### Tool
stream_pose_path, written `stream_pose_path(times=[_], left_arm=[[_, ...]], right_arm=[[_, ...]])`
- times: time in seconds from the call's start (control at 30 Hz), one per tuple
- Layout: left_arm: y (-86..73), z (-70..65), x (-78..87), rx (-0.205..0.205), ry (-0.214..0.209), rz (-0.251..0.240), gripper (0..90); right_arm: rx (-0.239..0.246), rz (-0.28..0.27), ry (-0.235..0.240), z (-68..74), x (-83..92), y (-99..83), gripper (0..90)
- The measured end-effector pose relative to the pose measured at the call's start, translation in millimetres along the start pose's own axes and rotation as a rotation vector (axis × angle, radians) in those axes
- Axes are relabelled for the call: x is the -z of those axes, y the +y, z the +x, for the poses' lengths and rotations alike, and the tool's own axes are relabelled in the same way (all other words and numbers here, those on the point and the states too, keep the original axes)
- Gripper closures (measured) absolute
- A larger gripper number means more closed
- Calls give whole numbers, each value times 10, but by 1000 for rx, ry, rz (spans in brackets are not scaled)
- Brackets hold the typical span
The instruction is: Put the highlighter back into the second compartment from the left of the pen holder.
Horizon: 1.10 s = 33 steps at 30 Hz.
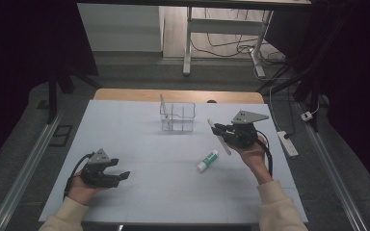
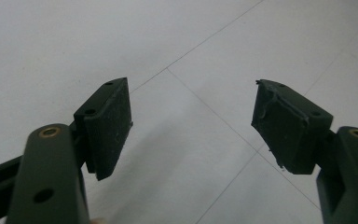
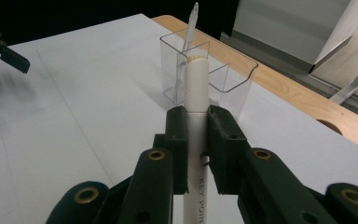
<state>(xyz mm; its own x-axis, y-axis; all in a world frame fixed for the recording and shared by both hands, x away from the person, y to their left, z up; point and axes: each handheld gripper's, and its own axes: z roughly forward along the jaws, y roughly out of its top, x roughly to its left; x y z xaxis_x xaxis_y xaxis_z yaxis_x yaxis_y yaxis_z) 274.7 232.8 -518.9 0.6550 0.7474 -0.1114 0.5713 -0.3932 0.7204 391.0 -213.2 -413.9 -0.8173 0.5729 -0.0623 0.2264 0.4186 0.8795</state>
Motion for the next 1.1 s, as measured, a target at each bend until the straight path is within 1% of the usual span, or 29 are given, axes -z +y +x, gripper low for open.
stream_pose_path(times=[0.27, 0.53, 0.77, 1.1], left_arm=[[-2, 5, 1, 3, -1, -1, 281], [0, 3, -1, 3, -1, -2, 280], [-1, 6, -4, 5, -1, -1, 280], [-1, 6, -3, 4, -2, -1, 280]], right_arm=[[-15, -36, -10, -5, -33, 94, 777], [-25, -50, -15, -14, -91, 160, 776], [-21, -59, -21, -20, -132, 219, 776], [-17, -74, -16, 10, -219, 323, 776]])
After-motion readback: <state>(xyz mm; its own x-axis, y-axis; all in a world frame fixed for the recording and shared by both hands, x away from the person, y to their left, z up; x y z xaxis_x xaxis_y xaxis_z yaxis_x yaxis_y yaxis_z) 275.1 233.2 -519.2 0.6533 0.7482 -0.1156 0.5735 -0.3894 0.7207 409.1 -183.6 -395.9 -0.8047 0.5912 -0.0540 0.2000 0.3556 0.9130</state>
